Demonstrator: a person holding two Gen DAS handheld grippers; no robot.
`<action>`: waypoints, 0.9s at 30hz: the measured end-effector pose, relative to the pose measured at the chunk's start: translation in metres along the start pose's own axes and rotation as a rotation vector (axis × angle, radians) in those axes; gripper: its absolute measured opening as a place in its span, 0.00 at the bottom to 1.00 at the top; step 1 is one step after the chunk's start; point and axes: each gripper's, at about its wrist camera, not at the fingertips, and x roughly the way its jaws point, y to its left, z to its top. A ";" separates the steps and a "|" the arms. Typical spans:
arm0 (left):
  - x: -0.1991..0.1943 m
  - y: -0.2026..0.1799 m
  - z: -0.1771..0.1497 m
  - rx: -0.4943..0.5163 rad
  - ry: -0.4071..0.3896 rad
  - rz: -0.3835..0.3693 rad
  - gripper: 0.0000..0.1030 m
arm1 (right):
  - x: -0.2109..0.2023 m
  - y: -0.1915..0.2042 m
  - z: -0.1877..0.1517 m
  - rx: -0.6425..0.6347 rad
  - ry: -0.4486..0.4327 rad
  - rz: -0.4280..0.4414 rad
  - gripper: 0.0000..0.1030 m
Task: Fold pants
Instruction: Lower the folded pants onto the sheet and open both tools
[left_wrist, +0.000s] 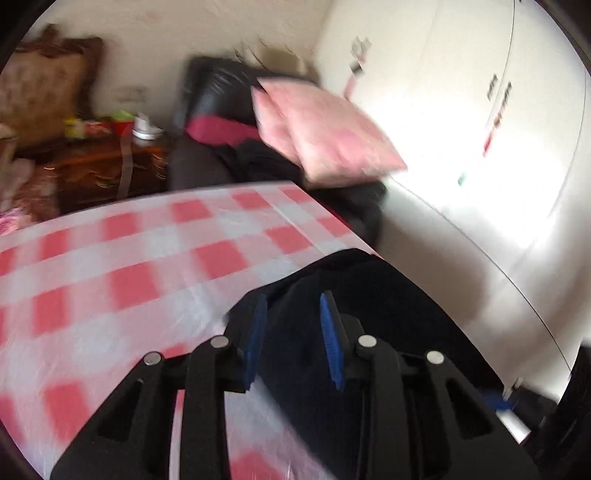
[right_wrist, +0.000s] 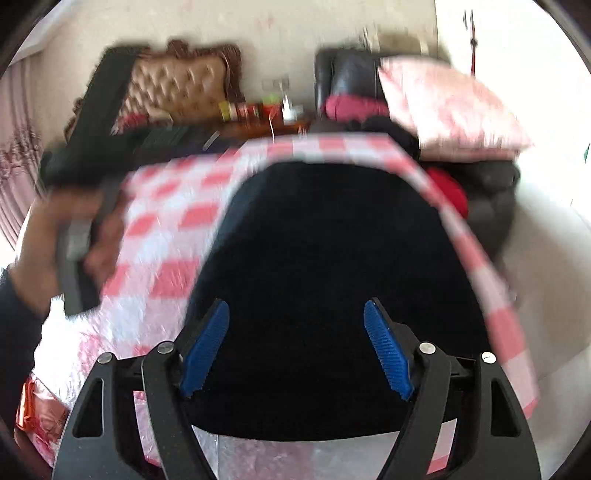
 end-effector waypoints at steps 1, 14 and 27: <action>0.032 0.004 0.003 0.058 0.113 0.050 0.30 | 0.009 -0.002 -0.005 0.002 0.021 -0.009 0.70; 0.053 -0.033 -0.007 0.274 0.107 0.253 0.51 | 0.007 -0.001 -0.011 -0.004 0.014 -0.002 0.72; -0.073 -0.084 -0.075 -0.029 -0.120 0.249 0.67 | -0.031 -0.074 0.027 0.088 -0.061 -0.191 0.79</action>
